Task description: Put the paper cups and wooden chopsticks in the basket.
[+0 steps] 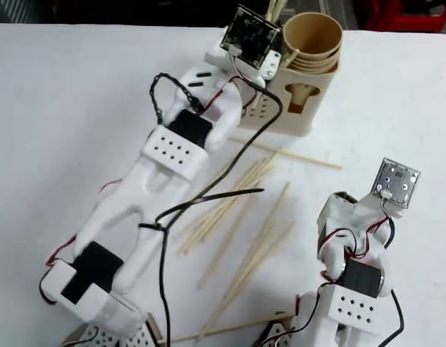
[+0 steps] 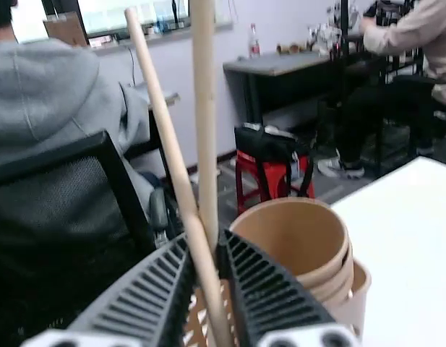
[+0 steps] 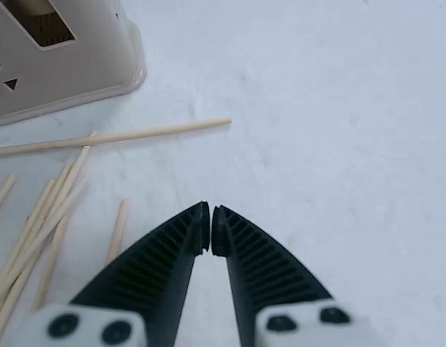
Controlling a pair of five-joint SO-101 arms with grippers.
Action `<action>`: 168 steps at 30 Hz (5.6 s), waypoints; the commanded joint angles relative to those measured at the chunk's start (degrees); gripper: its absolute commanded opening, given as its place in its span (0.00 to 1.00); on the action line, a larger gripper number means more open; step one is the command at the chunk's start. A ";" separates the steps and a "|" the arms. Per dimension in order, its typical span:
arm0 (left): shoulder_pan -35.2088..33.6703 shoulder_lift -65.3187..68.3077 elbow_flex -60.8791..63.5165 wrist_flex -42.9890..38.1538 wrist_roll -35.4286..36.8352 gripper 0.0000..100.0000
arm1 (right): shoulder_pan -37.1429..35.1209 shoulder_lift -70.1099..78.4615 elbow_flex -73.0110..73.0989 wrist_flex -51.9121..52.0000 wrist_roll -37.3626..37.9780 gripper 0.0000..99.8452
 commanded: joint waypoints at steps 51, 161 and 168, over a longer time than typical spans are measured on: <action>-2.51 -18.59 18.29 59.69 -16.35 0.23 | 0.40 -1.36 -0.53 0.13 0.00 0.02; 3.38 6.37 -43.96 35.69 -4.75 0.02 | 0.48 -1.36 -0.53 0.13 0.00 0.02; 0.66 15.08 -44.57 22.86 -4.75 0.02 | 0.48 -1.36 -0.53 0.13 0.00 0.02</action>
